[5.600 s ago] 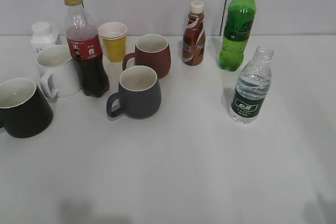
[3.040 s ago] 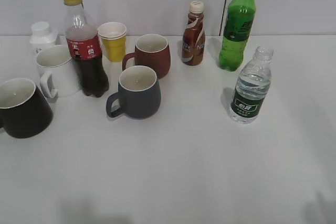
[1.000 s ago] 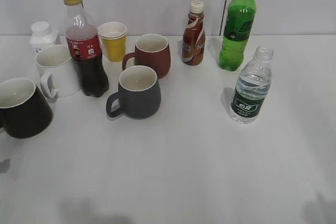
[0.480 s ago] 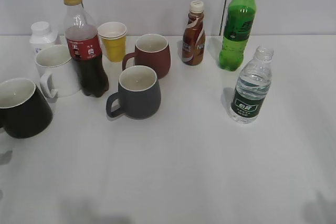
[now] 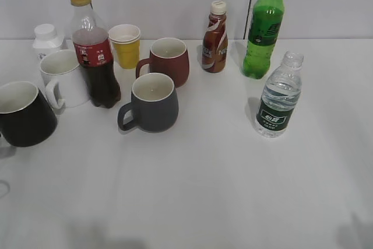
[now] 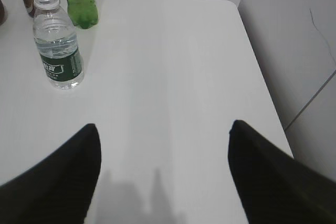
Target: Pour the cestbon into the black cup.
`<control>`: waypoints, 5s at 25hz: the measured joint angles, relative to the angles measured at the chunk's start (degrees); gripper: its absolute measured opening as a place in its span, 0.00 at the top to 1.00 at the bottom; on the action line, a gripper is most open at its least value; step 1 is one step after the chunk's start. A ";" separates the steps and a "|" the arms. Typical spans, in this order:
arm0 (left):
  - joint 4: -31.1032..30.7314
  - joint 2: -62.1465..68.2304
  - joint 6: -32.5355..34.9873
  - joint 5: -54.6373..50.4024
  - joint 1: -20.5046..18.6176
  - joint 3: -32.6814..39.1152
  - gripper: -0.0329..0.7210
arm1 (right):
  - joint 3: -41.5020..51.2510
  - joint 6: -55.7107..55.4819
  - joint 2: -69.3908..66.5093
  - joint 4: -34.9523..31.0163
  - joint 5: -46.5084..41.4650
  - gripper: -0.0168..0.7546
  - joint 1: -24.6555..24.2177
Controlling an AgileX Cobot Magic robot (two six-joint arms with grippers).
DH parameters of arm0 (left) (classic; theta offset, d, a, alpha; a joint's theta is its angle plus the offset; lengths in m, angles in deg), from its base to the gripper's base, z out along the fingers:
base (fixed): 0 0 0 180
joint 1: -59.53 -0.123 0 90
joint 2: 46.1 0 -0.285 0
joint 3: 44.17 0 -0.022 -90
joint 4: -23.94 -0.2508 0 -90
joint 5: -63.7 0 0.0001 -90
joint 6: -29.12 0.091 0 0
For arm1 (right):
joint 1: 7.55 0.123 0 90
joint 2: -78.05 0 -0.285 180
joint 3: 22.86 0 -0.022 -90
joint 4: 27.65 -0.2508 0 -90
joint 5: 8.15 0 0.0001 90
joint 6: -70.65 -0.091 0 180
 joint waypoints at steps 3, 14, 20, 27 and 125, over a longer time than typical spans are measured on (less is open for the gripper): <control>-1.32 2.17 0.00 0.03 0.00 -2.02 0.47 | 0.00 0.00 0.00 0.00 0.00 0.22 0.00; -2.72 5.65 0.00 0.14 -0.19 -5.34 0.52 | 0.00 0.00 0.00 -0.87 0.00 0.22 0.00; -4.48 5.71 0.36 -0.24 -0.19 -6.18 0.89 | 0.00 0.00 0.00 -1.28 0.13 0.22 0.00; -4.84 3.05 0.86 -2.20 -0.25 -5.91 0.89 | 0.06 0.00 0.00 -1.28 3.05 0.22 0.00; -30.10 -39.08 -16.15 -56.24 35.93 -18.78 0.89 | -11.06 24.61 -81.28 4.73 67.27 0.32 26.88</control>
